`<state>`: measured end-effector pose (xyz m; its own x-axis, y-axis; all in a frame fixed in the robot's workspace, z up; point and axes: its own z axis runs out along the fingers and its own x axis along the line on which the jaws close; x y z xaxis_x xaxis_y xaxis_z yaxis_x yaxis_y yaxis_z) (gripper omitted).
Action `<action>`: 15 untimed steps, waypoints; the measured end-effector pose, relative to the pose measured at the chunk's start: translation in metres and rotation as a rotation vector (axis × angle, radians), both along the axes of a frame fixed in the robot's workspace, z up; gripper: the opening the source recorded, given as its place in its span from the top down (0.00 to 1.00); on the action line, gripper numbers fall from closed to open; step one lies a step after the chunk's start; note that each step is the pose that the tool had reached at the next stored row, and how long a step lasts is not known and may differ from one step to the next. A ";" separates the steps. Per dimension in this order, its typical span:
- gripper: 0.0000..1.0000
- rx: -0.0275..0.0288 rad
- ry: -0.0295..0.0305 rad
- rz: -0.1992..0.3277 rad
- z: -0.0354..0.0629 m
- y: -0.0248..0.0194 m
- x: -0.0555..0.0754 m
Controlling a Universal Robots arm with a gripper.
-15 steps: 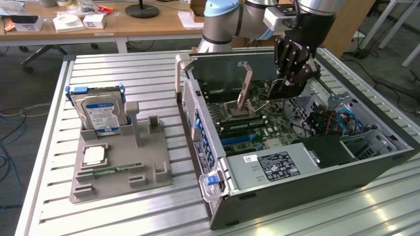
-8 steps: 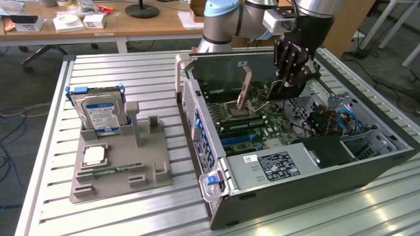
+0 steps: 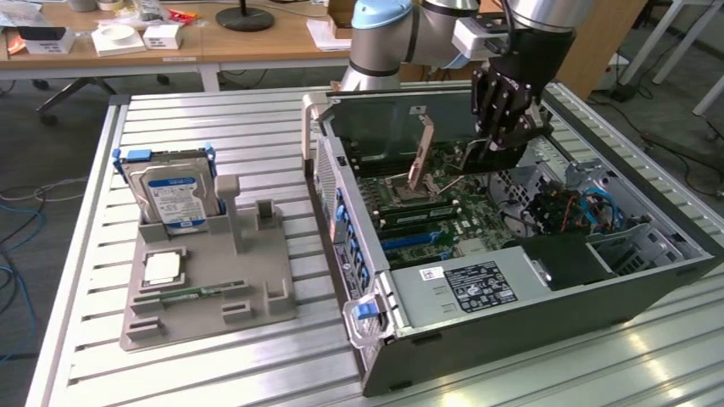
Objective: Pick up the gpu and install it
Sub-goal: 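Insert the gpu into the slot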
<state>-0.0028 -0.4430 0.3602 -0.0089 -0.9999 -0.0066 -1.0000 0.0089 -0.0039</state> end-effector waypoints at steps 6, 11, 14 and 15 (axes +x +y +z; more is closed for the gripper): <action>0.74 0.0000 0.0000 0.000 -0.0020 0.0000 0.000; 0.74 -0.0001 0.0000 0.000 -0.0020 0.0000 0.000; 0.74 0.0002 -0.0001 0.000 -0.0029 0.0000 0.000; 0.74 0.0000 0.0000 0.000 -0.0033 0.0000 0.000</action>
<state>-0.0028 -0.4430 0.3569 -0.0088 -0.9999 -0.0066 -1.0000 0.0088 -0.0039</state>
